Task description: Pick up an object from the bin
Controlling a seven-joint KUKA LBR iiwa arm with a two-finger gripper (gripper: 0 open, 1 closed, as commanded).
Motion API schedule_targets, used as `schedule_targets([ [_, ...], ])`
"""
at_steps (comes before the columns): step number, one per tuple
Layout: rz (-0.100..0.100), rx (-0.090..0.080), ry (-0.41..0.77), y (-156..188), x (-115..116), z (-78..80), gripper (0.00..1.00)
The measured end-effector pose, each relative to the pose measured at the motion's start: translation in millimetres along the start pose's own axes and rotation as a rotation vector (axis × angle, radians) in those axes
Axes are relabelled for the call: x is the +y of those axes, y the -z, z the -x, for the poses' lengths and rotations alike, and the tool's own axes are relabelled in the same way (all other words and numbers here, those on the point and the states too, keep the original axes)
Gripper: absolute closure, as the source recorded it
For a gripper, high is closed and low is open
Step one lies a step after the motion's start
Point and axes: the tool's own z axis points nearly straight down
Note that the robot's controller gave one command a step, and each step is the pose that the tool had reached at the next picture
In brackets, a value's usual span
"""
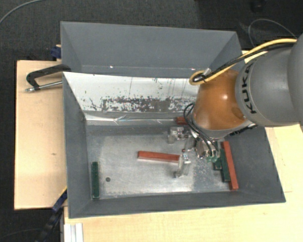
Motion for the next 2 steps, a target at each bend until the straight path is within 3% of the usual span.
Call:
schedule_targets([
  [1, 0.000, -0.007, -0.001, 4.4, 0.3, 2.0, 1.00],
  [2, -0.001, -0.019, 0.102, 150.7, 29.8, -31.6, 1.00],
])
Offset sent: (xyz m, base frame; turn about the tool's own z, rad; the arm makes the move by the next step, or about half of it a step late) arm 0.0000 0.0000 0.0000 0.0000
